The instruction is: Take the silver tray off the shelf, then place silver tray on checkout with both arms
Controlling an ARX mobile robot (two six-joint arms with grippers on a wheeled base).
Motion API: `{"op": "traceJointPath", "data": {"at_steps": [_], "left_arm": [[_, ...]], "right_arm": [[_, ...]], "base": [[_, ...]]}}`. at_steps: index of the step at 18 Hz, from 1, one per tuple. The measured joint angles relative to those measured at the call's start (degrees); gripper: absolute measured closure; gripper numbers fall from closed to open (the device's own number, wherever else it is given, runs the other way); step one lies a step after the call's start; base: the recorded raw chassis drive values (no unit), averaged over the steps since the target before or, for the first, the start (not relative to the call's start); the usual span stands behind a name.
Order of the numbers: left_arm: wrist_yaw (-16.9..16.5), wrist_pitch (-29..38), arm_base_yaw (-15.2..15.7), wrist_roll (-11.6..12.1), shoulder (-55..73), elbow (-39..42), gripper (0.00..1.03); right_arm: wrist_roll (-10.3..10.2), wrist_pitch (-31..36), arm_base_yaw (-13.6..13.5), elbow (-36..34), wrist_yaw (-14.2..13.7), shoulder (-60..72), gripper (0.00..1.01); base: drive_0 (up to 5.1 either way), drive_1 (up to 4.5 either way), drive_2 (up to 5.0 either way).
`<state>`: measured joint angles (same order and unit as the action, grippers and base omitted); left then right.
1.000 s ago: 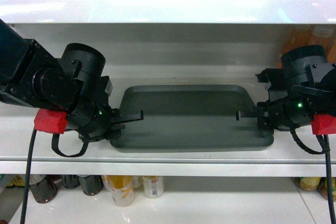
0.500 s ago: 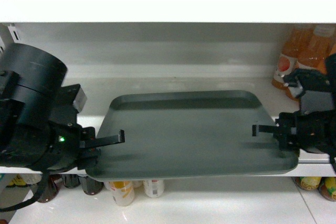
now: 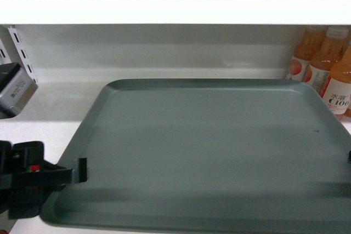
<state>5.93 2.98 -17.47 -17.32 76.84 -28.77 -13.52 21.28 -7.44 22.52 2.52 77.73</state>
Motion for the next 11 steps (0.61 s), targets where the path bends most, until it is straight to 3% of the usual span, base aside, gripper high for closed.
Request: {"op": "traceJointPath", "data": {"at_steps": [3, 10, 11], "left_arm": [[2.29, 1.36, -0.28, 1.31, -4.52, 0.76, 1.01], [2.38, 1.09, -0.28, 1.53, -3.72, 0.79, 1.01], [2.38, 1.07, -0.28, 1.53, -3.69, 0.79, 1.01]], "right_arm": [[-0.33, 0.87, 0.0, 0.02, 0.7, -1.73, 0.98], [-0.46, 0.52, 0.0, 0.02, 0.92, -1.7, 0.98], [-0.46, 0.55, 0.0, 0.02, 0.92, -1.6, 0.98]], "base": [[0.0, 0.0, 0.0], [0.0, 0.0, 0.0], [-0.1, -4.41, 4.3]]}}
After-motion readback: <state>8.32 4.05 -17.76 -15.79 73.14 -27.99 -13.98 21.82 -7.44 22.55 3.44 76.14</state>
